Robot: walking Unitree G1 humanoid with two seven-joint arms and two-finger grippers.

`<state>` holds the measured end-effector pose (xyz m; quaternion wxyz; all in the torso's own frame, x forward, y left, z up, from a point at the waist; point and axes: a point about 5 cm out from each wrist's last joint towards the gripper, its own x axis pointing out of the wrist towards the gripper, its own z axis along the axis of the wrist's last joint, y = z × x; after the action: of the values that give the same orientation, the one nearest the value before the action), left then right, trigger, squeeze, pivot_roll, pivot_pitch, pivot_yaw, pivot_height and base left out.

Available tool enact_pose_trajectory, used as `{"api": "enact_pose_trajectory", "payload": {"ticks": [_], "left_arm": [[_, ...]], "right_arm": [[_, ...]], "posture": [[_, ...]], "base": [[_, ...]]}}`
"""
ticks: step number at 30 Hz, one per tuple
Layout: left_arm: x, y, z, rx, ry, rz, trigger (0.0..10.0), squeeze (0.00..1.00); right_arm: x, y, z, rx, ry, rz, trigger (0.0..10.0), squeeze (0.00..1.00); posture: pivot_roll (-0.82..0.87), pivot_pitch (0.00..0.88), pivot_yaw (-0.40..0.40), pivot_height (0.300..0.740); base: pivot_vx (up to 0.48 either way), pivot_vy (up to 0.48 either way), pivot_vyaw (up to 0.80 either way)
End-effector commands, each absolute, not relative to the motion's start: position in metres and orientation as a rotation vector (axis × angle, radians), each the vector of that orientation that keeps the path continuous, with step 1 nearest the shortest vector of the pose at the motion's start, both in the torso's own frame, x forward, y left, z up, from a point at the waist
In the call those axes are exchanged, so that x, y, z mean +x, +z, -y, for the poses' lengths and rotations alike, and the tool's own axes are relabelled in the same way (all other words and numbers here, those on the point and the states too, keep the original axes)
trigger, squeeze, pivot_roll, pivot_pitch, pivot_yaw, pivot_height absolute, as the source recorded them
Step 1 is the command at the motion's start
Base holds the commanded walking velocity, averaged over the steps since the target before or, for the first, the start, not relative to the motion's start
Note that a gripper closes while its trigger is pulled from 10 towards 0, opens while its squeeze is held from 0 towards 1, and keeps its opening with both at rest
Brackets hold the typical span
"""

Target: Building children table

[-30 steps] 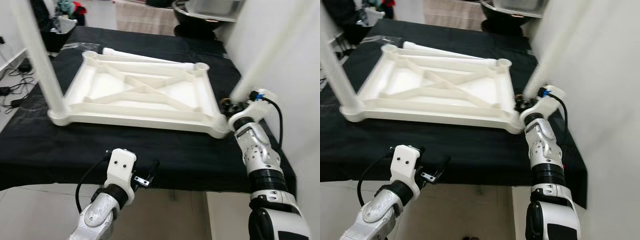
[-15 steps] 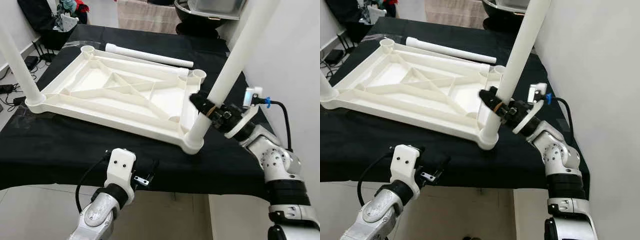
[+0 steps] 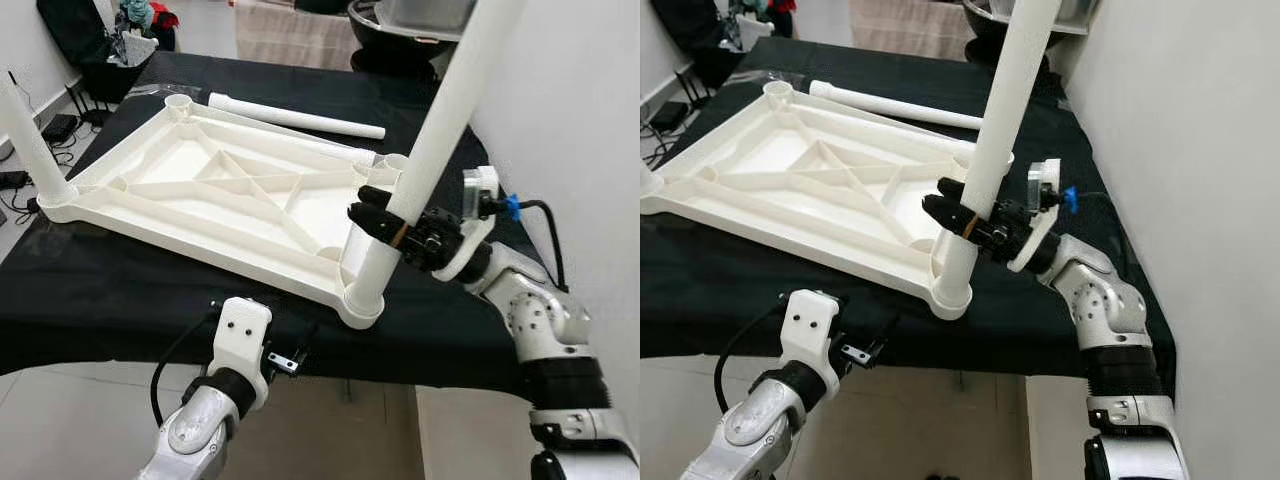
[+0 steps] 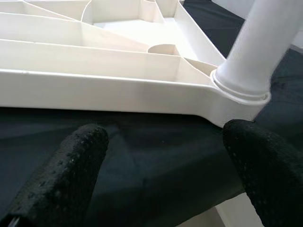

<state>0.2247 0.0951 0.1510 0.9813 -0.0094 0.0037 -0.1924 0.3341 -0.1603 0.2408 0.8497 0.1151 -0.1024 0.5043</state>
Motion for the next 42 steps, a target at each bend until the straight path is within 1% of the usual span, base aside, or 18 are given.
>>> {"api": "enact_pose_trajectory", "payload": {"ticks": [1,2,3,4,6,8,11,14,21,23,29,30,33,34,35,40,41,42], "left_arm": [[0.223,0.147,-0.095,-0.018,-0.393,-0.024,10.0,0.0],[0.223,0.147,-0.095,-0.017,-0.394,-0.024,10.0,0.0],[0.223,0.147,-0.095,-0.017,-0.394,-0.024,10.0,0.0],[0.223,0.147,-0.095,-0.016,-0.396,-0.024,10.0,0.0],[0.223,0.147,-0.095,-0.016,-0.396,-0.024,10.0,0.0],[0.223,0.147,-0.095,-0.016,-0.398,-0.025,10.0,0.0],[0.223,0.147,-0.095,-0.016,-0.398,-0.025,10.0,0.0],[0.223,0.147,-0.095,-0.015,-0.399,-0.025,10.0,0.0],[0.223,0.147,-0.095,-0.014,-0.398,-0.024,10.0,0.0],[0.224,0.147,-0.094,-0.014,-0.396,-0.023,10.0,0.0],[0.224,0.148,-0.094,-0.013,-0.394,-0.022,10.0,0.0],[0.224,0.148,-0.094,-0.014,-0.393,-0.022,10.0,0.0],[0.224,0.148,-0.094,-0.015,-0.392,-0.022,10.0,0.0],[0.224,0.148,-0.094,-0.017,-0.392,-0.022,10.0,0.0],[0.224,0.148,-0.094,-0.018,-0.392,-0.021,10.0,0.0],[0.225,0.148,-0.094,-0.017,-0.391,-0.022,10.0,0.0],[0.225,0.148,-0.094,-0.017,-0.39,-0.022,10.0,0.0],[0.225,0.148,-0.094,-0.017,-0.391,-0.022,10.0,0.0]], "right_arm": [[0.342,0.226,0.164,0.283,0.954,0.154,0.0,0.0],[0.351,0.226,0.171,0.28,0.833,0.17,0.0,0.0],[0.351,0.226,0.171,0.28,0.833,0.17,0.0,0.0],[0.365,0.224,0.189,0.272,0.586,0.169,0.0,0.0],[0.365,0.224,0.189,0.272,0.586,0.169,0.0,0.0],[0.378,0.217,0.215,0.25,0.277,0.11,0.0,0.0],[0.381,0.213,0.229,0.234,0.131,0.08,0.0,0.0],[0.375,0.193,0.272,0.136,-0.334,-0.046,0.0,0.0],[0.362,0.182,0.292,0.106,-0.651,-0.1,0.0,0.0],[0.353,0.18,0.294,0.13,-0.833,-0.098,0.0,0.0],[0.353,0.181,0.294,0.173,-0.917,-0.088,0.0,0.0],[0.356,0.184,0.292,0.184,-0.914,-0.07,10.0,0.0],[0.359,0.188,0.289,0.176,-0.895,-0.054,10.0,0.0],[0.361,0.191,0.286,0.152,-0.869,-0.026,10.0,0.39],[0.362,0.194,0.282,0.141,-0.841,0.001,10.0,1.0],[0.369,0.2,0.269,0.167,-0.736,0.066,10.0,1.0],[0.371,0.202,0.265,0.179,-0.69,0.084,10.0,0.64],[0.375,0.205,0.258,0.223,-0.609,0.101,10.0,0.0]], "posture": [[0.08,0.138,-0.122,0.74],[0.08,0.134,-0.121,0.74],[0.08,0.134,-0.121,0.74],[0.08,0.131,-0.119,0.74],[0.08,0.131,-0.119,0.74],[0.08,0.132,-0.119,0.74],[0.08,0.133,-0.119,0.74],[0.07,0.136,-0.118,0.74],[0.07,0.141,-0.116,0.74],[0.08,0.144,-0.12,0.74],[0.08,0.147,-0.122,0.74],[0.07,0.147,-0.121,0.74],[0.07,0.147,-0.121,0.74],[0.07,0.147,-0.121,0.74],[0.07,0.146,-0.121,0.74],[0.07,0.148,-0.122,0.74],[0.07,0.148,-0.122,0.74],[0.07,0.148,-0.122,0.74]], "base": [[0.0,0.0,0.0],[0.0,0.0,0.0],[0.0,0.0,0.0],[0.0,0.0,0.0],[0.0,0.0,0.0],[0.0,0.0,0.0],[0.0,0.0,0.0],[0.0,0.0,0.0],[0.0,0.0,0.0],[0.0,0.0,0.0],[0.0,0.0,0.0],[0.0,0.0,0.0],[0.0,0.0,0.0],[0.0,0.0,0.0],[0.0,0.0,0.0],[0.0,0.0,0.0],[0.0,0.0,0.0],[0.0,0.0,0.0]]}}
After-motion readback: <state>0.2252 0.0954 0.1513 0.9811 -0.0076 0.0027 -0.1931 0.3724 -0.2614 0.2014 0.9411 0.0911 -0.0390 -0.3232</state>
